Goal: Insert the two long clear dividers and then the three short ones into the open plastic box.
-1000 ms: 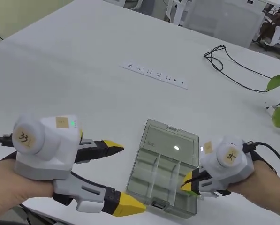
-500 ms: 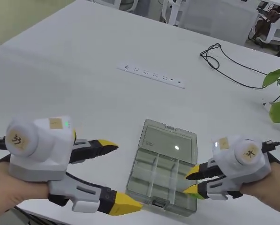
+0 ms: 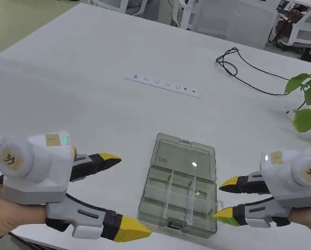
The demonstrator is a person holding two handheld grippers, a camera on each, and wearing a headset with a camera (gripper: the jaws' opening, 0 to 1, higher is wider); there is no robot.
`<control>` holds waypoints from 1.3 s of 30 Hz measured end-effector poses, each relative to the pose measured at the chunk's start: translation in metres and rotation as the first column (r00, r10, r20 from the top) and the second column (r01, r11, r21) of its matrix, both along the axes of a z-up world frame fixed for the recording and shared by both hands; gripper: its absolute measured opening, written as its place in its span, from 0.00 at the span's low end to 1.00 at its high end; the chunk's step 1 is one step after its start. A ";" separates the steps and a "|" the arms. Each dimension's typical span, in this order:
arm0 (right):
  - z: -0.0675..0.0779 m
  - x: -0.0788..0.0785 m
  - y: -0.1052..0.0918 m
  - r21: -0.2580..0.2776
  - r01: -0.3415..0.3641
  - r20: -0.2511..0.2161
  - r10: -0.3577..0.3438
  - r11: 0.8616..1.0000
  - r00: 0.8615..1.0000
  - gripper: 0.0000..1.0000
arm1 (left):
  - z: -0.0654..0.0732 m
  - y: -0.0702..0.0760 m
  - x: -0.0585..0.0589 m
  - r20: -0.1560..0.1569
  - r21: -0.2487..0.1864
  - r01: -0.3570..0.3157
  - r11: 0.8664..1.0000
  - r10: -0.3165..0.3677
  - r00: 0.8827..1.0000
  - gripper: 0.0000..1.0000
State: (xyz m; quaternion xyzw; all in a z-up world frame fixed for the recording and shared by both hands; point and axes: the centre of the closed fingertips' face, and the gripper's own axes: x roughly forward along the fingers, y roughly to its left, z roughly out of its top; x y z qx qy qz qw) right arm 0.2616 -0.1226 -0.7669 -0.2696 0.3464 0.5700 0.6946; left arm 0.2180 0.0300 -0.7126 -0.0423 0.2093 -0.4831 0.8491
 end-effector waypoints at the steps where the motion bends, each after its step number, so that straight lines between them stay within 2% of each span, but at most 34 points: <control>1: 0.002 0.000 -0.003 0.008 0.015 0.001 -0.015 1.000 1.000 0.44 | 0.000 0.001 0.000 0.000 0.001 -0.001 1.000 0.001 1.000 1.00; 4: 0.008 0.001 -0.008 0.051 0.063 0.009 -0.063 0.997 0.998 0.49 | -0.001 0.003 -0.002 0.000 0.013 0.011 1.000 -0.011 1.000 1.00; 7: 0.012 -0.001 -0.014 0.097 0.115 -0.005 -0.115 0.989 0.993 0.53 | -0.003 0.005 -0.002 0.004 0.030 0.020 0.999 -0.021 1.000 1.00; 11: 0.011 -0.002 -0.024 0.112 0.159 0.000 -0.160 0.981 0.987 0.60 | -0.006 0.008 -0.001 0.003 0.048 0.028 0.998 -0.028 1.000 1.00; 18: 0.011 -0.002 -0.039 0.162 0.255 -0.006 -0.257 0.953 0.966 0.71 | -0.014 0.010 0.002 -0.005 0.075 0.038 0.996 -0.037 0.999 1.00; 24: 0.007 -0.006 -0.048 0.169 0.288 -0.012 -0.290 0.943 0.957 0.74 | -0.018 0.010 0.002 -0.013 0.093 0.053 0.994 -0.052 0.999 1.00; 29: 0.005 -0.009 -0.051 0.169 0.297 -0.017 -0.299 0.940 0.954 0.76 | -0.019 0.010 0.003 -0.016 0.095 0.056 0.994 -0.055 0.998 1.00; 39: 0.002 -0.012 -0.051 0.164 0.292 -0.019 -0.293 0.942 0.956 0.79 | -0.022 0.008 0.001 -0.021 0.101 0.069 0.993 -0.067 0.998 1.00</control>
